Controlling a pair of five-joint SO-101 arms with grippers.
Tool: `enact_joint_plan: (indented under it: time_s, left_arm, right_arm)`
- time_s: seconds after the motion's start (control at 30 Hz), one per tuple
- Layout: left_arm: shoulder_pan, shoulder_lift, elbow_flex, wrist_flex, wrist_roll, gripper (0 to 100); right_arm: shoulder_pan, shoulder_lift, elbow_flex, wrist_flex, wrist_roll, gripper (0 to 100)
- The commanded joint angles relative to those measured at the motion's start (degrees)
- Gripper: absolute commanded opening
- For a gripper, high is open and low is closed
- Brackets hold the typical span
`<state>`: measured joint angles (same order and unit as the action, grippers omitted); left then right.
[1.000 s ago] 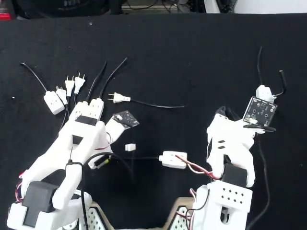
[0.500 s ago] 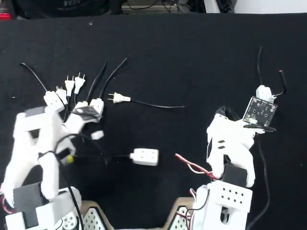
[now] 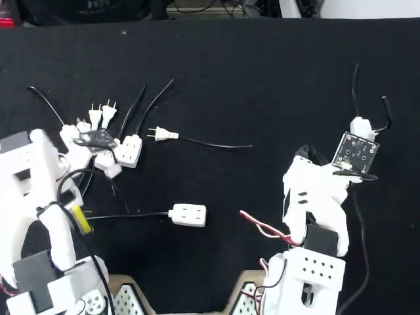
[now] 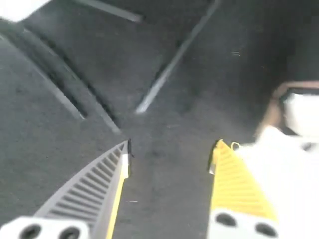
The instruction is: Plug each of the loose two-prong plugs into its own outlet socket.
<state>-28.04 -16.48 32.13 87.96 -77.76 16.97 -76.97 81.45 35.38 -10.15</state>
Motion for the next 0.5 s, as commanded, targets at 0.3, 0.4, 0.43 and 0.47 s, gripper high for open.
enact_joint_plan:
  time_s: [0.3, 0.4, 0.43, 0.47]
  left_arm:
    - [45.0, -0.9, 8.5, -14.9, 44.9, 20]
    - [51.2, -0.9, 9.2, -21.5, 56.3, 22]
    - [52.4, -0.7, 9.3, -23.3, 58.7, 23]
    - [53.2, -0.4, 9.3, -24.9, 60.6, 23]
  right_arm:
    - [-1.3, -1.1, -2.9, 0.3, -0.2, 3.1]
    - [-1.3, -1.1, -2.9, 0.3, -0.2, 3.1]
    - [-1.3, -1.1, -2.9, 0.3, -0.2, 3.1]
    - [-1.3, -1.1, -2.9, 0.2, -0.2, 3.1]
